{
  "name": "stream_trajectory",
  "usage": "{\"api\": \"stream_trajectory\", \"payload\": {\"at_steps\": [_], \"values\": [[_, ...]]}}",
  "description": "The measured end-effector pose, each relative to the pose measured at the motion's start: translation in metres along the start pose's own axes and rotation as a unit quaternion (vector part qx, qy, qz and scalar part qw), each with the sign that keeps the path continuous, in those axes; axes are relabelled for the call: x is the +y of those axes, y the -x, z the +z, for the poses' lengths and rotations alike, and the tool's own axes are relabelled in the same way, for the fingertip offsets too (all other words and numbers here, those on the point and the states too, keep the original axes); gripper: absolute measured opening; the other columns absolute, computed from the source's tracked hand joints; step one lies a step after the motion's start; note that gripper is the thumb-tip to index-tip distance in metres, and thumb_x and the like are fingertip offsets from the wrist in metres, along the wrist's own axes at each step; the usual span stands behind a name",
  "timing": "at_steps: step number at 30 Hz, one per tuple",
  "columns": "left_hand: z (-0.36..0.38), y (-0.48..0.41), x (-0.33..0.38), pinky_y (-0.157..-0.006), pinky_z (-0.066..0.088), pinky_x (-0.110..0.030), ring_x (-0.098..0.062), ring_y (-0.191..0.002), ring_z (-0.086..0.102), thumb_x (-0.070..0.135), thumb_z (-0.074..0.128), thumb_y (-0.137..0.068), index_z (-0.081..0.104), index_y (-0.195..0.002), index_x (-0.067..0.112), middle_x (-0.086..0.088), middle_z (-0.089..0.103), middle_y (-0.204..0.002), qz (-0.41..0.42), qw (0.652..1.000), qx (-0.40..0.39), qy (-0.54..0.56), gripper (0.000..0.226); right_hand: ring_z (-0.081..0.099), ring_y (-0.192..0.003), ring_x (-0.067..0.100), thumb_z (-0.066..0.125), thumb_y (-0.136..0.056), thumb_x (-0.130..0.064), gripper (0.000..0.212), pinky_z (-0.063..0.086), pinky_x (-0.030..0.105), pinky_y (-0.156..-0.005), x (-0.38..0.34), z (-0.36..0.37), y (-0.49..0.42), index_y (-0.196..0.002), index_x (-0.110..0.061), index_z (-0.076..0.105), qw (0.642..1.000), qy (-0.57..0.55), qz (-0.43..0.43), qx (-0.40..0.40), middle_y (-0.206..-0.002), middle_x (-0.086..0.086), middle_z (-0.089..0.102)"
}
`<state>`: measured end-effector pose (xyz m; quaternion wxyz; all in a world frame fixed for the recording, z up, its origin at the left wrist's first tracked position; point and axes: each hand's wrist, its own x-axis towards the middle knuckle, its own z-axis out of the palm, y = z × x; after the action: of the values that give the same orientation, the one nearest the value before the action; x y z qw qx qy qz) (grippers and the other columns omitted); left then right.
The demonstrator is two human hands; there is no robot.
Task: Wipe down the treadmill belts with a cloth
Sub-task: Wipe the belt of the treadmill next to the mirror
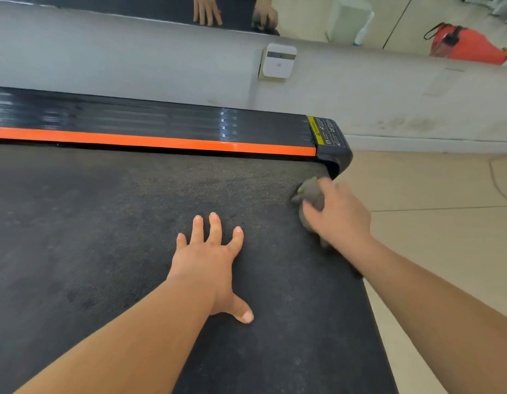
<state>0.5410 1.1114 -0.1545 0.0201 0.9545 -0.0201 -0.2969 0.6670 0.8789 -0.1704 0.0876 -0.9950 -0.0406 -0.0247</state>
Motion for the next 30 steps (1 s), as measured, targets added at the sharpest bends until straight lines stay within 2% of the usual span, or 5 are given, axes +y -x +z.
{"api": "stream_trajectory", "payload": {"at_steps": [7, 14, 18, 23, 30], "values": [[-0.002, -0.001, -0.001, -0.126, 0.005, -0.062, -0.043, -0.152, -0.027, 0.091, 0.073, -0.052, -0.026, -0.158, 0.034, -0.014, -0.033, -0.164, 0.005, 1.000, -0.006, -0.010, 0.156, 0.061, -0.099, 0.038, 0.058, -0.093, -0.050, 0.042, 0.040, 0.038, -0.068, -0.006, 0.011, -0.066, -0.126, -0.026, 0.050, 0.993, -0.024, 0.101, 0.054, -0.104, 0.009, 0.047], [-0.028, 0.012, -0.005, -0.125, 0.011, -0.058, -0.037, -0.155, -0.022, 0.084, 0.075, -0.061, -0.015, -0.161, 0.039, -0.004, -0.028, -0.168, 0.020, 0.998, -0.055, 0.029, 0.143, 0.058, -0.100, 0.032, 0.059, -0.091, -0.049, 0.045, 0.040, 0.037, -0.069, -0.078, -0.004, 0.058, -0.128, -0.030, 0.043, 0.998, -0.015, -0.015, -0.065, -0.114, 0.007, 0.048], [-0.019, 0.033, -0.054, -0.126, 0.024, -0.048, -0.021, -0.159, -0.012, 0.074, 0.077, -0.071, 0.001, -0.165, 0.033, 0.002, -0.025, -0.169, 0.007, 0.997, 0.010, 0.078, 0.127, 0.055, -0.095, 0.024, 0.058, -0.094, -0.053, 0.050, 0.042, 0.035, -0.066, -0.116, 0.002, 0.114, -0.138, -0.035, 0.040, 0.997, 0.003, -0.038, -0.073, -0.112, 0.002, 0.044], [-0.004, 0.053, -0.135, -0.121, 0.010, -0.070, -0.036, -0.157, -0.010, 0.104, 0.052, -0.050, 0.000, -0.163, 0.030, -0.012, -0.009, -0.170, -0.173, 0.984, 0.029, 0.026, 0.145, 0.057, -0.096, 0.023, 0.056, -0.094, -0.054, 0.051, 0.039, 0.034, -0.063, -0.128, 0.007, 0.100, -0.139, -0.034, 0.043, 0.997, 0.042, -0.048, -0.046, -0.109, 0.000, 0.045], [0.012, 0.038, -0.155, -0.119, 0.019, -0.071, -0.044, -0.155, -0.016, 0.103, 0.055, -0.049, -0.014, -0.161, 0.020, -0.019, -0.019, -0.168, -0.155, 0.985, 0.004, 0.072, 0.156, 0.058, -0.103, 0.036, 0.060, -0.096, -0.046, 0.040, 0.038, 0.038, -0.067, -0.171, 0.027, -0.013, -0.126, -0.023, 0.048, 1.000, 0.017, 0.007, 0.003, -0.113, 0.011, 0.050]]}}
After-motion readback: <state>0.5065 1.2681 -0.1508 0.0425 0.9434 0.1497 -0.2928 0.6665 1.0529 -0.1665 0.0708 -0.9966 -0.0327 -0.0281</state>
